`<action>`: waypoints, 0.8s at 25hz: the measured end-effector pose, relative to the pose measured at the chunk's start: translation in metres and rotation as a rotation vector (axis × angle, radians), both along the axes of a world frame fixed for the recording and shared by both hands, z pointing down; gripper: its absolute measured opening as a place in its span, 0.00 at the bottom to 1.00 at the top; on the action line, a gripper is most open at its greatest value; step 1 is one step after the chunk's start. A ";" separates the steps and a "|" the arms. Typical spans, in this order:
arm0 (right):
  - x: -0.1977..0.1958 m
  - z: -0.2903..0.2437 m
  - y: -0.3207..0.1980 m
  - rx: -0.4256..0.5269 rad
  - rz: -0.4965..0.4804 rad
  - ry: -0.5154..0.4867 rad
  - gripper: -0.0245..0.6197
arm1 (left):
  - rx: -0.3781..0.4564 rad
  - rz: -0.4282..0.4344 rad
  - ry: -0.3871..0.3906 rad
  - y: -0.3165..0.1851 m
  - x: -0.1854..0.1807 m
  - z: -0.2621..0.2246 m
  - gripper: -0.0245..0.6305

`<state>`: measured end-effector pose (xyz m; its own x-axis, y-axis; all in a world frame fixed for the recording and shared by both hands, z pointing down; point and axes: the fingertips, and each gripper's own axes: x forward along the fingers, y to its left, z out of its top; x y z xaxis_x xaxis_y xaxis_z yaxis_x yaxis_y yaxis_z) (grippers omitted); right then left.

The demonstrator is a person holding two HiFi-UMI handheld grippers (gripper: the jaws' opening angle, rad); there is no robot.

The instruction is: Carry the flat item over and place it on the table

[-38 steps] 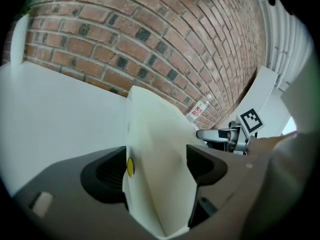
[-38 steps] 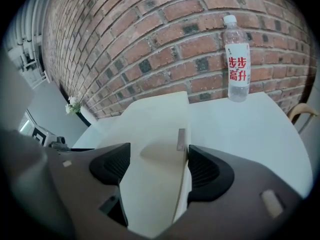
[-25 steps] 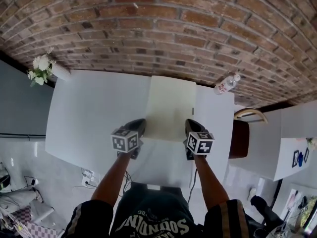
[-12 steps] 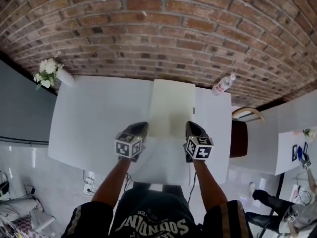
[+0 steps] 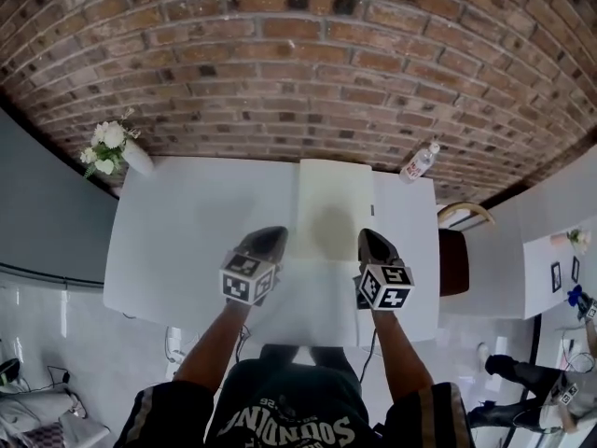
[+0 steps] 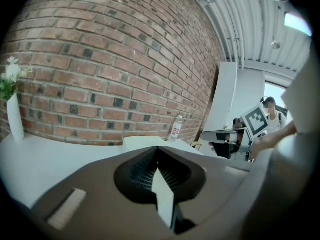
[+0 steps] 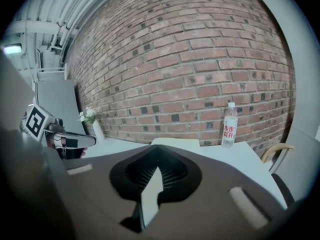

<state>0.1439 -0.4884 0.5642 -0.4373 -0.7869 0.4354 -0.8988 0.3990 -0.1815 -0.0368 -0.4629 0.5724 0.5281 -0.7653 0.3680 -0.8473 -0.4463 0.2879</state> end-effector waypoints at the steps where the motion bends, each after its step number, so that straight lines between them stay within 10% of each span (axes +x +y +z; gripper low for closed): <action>1: -0.002 -0.006 0.003 0.015 0.004 -0.004 0.04 | 0.017 -0.001 -0.002 0.002 -0.003 -0.007 0.05; 20: 0.013 -0.075 0.101 0.170 -0.055 -0.031 0.04 | 0.154 -0.108 -0.033 0.104 0.004 -0.074 0.05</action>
